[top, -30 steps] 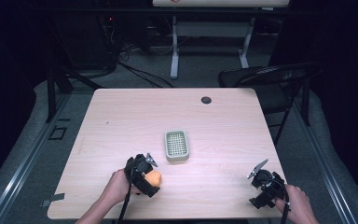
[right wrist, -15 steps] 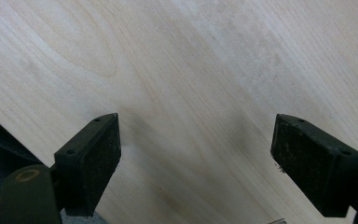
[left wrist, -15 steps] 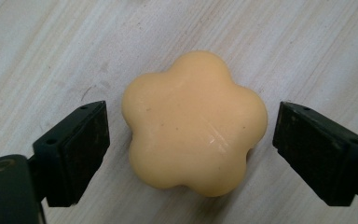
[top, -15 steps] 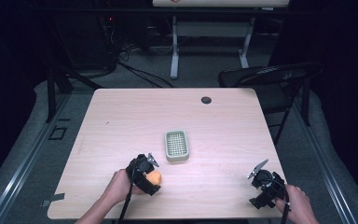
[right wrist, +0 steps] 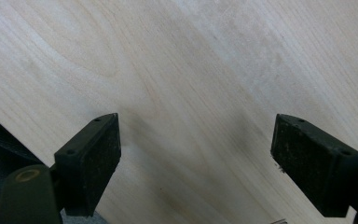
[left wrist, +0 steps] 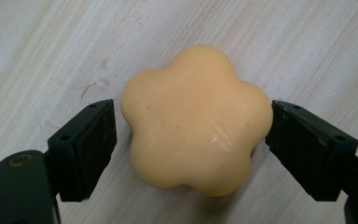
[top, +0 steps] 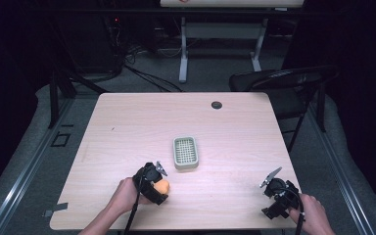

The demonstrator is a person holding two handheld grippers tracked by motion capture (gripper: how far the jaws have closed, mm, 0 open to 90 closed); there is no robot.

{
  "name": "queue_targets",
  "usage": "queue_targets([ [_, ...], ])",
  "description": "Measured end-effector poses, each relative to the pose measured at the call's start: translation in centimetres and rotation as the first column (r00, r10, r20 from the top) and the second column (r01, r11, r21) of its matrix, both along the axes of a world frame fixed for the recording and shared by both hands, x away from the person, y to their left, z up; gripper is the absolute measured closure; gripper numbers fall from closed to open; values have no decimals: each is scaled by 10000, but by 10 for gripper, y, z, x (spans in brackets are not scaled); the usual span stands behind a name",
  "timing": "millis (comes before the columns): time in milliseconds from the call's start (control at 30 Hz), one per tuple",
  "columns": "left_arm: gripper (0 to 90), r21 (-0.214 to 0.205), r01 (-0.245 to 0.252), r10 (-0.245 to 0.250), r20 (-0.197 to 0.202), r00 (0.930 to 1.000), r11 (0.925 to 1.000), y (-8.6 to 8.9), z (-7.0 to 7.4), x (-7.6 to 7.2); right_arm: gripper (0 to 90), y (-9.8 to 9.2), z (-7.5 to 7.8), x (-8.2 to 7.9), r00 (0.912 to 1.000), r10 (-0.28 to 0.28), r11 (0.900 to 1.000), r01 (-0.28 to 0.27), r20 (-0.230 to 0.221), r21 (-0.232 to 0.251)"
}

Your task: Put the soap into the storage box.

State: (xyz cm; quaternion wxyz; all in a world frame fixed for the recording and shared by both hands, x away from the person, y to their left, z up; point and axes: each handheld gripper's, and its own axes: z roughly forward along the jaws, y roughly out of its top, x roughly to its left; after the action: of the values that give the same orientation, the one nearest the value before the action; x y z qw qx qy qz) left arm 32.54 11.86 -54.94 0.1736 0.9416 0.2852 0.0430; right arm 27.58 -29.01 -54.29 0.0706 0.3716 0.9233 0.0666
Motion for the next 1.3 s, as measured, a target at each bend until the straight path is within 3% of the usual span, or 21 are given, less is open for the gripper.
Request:
queue_targets([
  [400, 247, 130, 190, -191, 79, 9998, 9997, -5, -2, 2, 155, 0, 0, 0, 10000, 23, 10000, -23, -3, -20],
  [900, 255, 204, 424, -425, 91, 9991, 9989, -5, -1, 1, 155, 0, 1, -1, 10000, 59, 10000, -59, 0, -59],
  [1300, 256, 84, 327, -328, 80, 9994, 9994, -2, 3, 1, 155, -1, 3, 0, 9998, 174, 9996, -175, -45, -238],
])
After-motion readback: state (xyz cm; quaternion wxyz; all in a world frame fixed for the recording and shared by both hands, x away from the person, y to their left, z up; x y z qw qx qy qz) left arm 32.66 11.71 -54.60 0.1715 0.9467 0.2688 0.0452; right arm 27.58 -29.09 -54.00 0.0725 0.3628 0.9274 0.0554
